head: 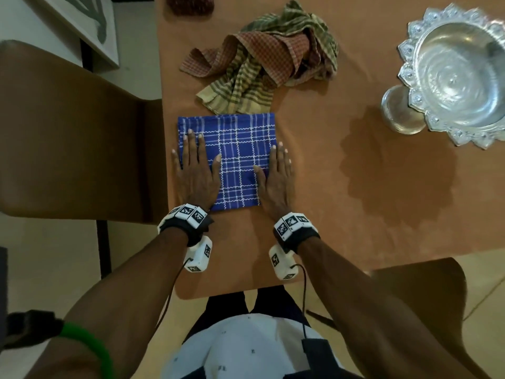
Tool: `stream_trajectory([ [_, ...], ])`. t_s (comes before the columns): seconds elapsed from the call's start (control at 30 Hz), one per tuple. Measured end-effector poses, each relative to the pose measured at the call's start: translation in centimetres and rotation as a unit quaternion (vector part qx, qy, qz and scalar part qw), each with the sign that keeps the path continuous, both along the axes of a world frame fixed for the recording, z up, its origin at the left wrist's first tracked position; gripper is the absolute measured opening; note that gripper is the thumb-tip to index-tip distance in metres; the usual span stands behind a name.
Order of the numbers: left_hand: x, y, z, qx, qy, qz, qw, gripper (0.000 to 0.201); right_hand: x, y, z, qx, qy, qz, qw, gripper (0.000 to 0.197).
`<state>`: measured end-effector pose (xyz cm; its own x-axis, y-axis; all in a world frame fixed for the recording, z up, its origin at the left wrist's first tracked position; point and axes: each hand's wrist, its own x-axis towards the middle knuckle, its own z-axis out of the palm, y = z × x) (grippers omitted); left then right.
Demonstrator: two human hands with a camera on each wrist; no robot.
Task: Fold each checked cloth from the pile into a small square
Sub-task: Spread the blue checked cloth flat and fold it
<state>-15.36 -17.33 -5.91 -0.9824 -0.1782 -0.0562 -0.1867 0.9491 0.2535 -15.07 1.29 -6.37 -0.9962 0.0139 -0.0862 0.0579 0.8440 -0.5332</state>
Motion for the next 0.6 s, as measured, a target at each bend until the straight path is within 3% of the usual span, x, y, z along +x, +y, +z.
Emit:
stream_trajectory([
  [0.13,1.4,0.6,2.1,0.077,0.023,0.178,0.981,0.065,-0.3,-1.2,2.8,0.001,0.029,-0.168,0.985,0.045],
  [0.23,1.5,0.7,3.8,0.124,-0.028,0.259,0.958,0.066,-2.3,-1.5,4.4,-0.068,-0.079,-0.227,0.968,0.046],
  [0.37,0.9,-1.3,4.3,0.19,-0.083,0.304,0.93,0.067,-4.0,-0.1,5.1,-0.149,-0.166,-0.197,0.955,0.047],
  [0.43,0.8,-2.2,4.2,0.22,-0.124,0.293,0.922,0.064,-3.9,0.4,5.3,-0.168,-0.162,-0.175,0.957,0.038],
  [0.53,0.3,-3.0,4.4,0.29,-0.131,0.258,0.912,0.036,-4.1,0.6,5.9,-0.215,-0.134,-0.177,0.951,0.032],
  [0.6,0.3,-2.7,4.9,0.308,-0.107,0.263,0.908,0.042,-4.1,0.8,6.3,-0.234,-0.115,-0.195,0.946,0.039],
])
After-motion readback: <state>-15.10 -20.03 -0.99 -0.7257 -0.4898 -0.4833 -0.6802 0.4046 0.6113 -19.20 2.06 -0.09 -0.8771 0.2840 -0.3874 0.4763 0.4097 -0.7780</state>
